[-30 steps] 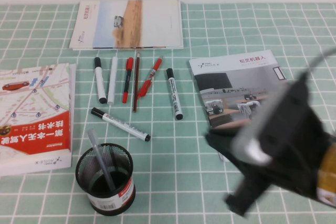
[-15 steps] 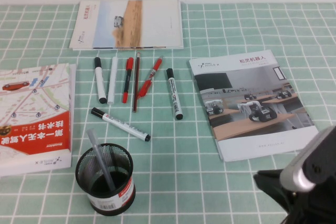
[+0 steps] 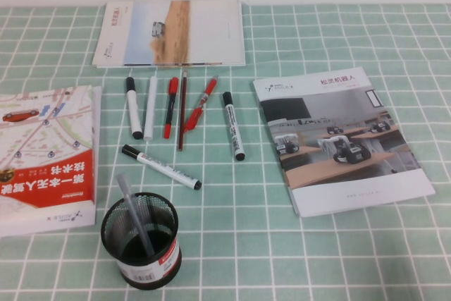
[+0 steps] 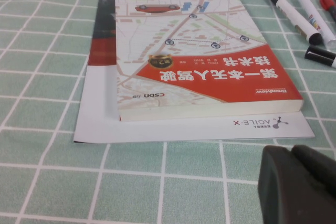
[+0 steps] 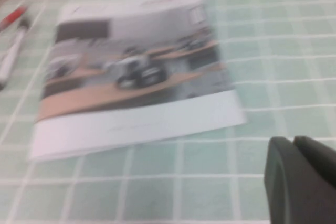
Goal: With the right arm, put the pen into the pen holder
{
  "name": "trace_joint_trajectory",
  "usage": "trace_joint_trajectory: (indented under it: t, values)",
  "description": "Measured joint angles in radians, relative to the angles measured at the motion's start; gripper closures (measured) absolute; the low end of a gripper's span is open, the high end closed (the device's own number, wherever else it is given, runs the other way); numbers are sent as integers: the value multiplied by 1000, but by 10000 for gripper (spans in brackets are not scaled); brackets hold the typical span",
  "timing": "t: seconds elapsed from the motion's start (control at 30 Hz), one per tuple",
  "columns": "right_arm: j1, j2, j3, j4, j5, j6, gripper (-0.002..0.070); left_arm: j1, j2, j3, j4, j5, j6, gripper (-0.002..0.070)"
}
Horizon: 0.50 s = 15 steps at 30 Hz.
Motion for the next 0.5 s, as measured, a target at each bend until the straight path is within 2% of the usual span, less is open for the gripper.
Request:
trace_joint_trajectory:
  t: [0.2,0.5]
  values:
    - [-116,-239,119,0,2,0,695,0,0,0,0,0,0,679]
    - [-124,-419,131,0,46,0,695,0,0,0,0,0,0,679]
